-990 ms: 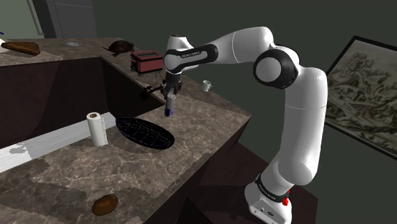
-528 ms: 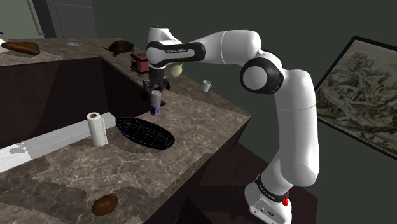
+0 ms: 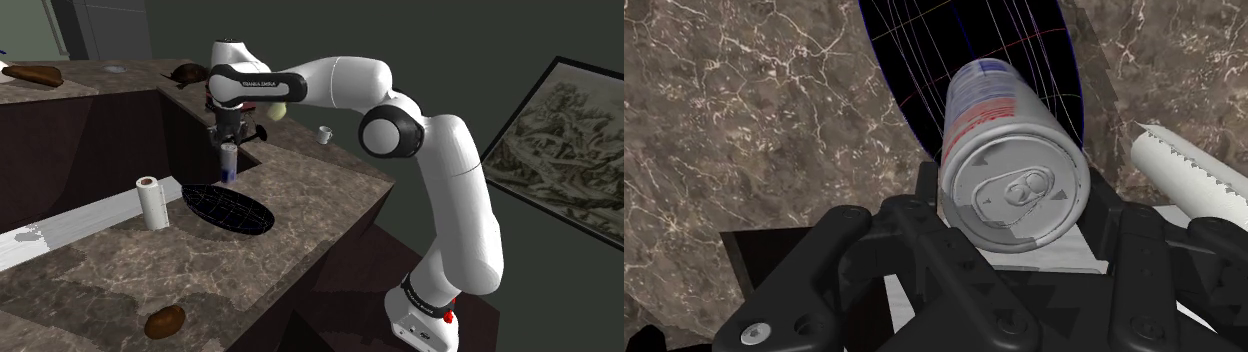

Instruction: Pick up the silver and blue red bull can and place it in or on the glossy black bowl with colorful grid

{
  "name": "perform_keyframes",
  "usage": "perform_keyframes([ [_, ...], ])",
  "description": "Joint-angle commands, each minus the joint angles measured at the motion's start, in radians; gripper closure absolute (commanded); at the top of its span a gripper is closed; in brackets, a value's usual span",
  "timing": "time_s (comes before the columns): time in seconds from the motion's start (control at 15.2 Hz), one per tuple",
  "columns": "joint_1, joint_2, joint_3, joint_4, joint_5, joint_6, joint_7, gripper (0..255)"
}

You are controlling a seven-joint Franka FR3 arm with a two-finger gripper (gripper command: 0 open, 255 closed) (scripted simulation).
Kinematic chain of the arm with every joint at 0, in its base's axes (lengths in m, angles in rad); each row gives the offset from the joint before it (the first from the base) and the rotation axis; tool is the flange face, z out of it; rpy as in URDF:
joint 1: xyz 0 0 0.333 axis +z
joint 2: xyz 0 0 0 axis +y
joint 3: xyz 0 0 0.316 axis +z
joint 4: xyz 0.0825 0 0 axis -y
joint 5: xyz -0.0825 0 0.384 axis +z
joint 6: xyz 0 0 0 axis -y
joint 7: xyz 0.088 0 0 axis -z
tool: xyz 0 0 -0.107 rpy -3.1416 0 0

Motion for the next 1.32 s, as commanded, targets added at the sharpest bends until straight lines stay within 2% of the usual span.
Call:
perform_keyframes([
  [0.0,0.001,0.004,0.000,-0.018,-0.001,0.023,0.003,255],
  [1.25,0.001,0.095,-0.002,-0.113,-0.005,0.210,0.008,255],
])
